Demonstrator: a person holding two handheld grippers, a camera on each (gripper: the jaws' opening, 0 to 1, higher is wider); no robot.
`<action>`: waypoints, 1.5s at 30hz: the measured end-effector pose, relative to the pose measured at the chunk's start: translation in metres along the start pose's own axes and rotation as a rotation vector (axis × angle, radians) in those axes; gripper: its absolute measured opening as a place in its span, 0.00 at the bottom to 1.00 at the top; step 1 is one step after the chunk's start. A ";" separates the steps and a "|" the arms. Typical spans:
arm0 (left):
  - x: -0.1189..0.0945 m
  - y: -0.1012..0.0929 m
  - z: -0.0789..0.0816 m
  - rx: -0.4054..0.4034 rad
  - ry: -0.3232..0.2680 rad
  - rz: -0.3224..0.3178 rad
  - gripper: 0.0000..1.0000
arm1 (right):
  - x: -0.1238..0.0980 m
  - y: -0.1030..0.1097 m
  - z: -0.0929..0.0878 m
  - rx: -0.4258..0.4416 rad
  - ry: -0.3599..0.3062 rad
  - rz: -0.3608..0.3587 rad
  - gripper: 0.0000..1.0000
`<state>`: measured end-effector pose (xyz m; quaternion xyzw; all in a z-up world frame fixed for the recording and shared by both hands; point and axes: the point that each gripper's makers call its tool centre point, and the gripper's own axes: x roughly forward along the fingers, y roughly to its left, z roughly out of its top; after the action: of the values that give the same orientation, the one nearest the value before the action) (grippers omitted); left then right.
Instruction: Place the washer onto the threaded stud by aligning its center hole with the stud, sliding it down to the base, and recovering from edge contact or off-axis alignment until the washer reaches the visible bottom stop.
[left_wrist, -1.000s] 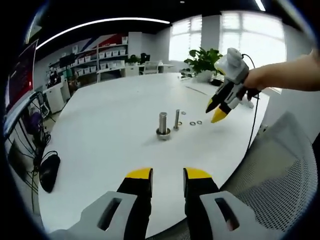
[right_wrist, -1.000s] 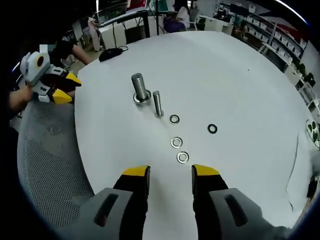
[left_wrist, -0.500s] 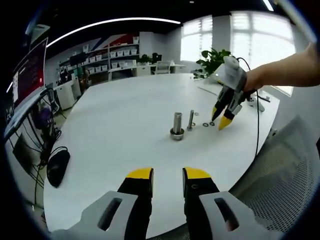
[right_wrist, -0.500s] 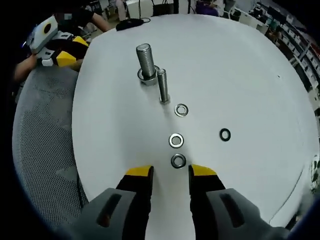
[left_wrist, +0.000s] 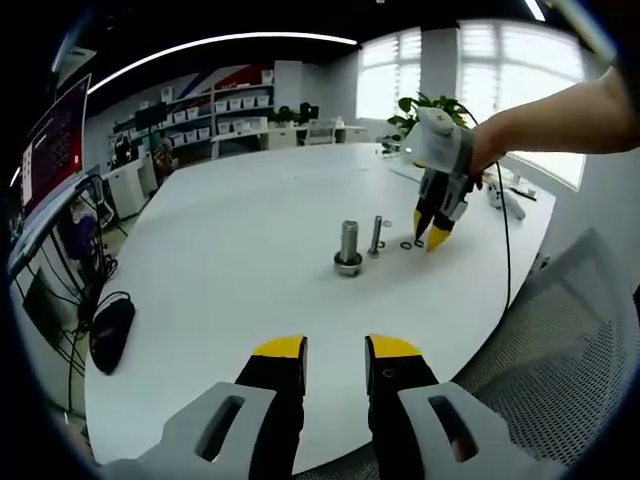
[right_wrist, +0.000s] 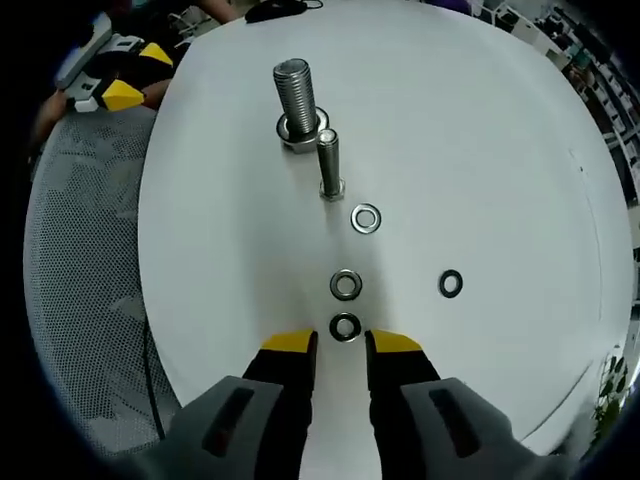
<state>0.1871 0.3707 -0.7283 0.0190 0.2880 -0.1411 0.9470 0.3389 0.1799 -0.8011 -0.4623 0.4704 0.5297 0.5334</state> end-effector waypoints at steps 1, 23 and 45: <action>0.000 0.000 0.000 0.001 0.000 -0.001 0.21 | 0.000 0.000 0.000 -0.005 0.006 0.002 0.21; -0.001 -0.014 0.009 -0.006 -0.058 -0.086 0.22 | 0.001 0.003 0.002 -0.100 0.034 -0.005 0.22; 0.002 -0.008 0.001 0.004 -0.008 -0.051 0.21 | 0.000 0.001 0.004 -0.198 0.016 -0.010 0.16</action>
<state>0.1865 0.3621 -0.7280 0.0129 0.2845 -0.1660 0.9441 0.3382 0.1839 -0.8003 -0.5192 0.4178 0.5671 0.4840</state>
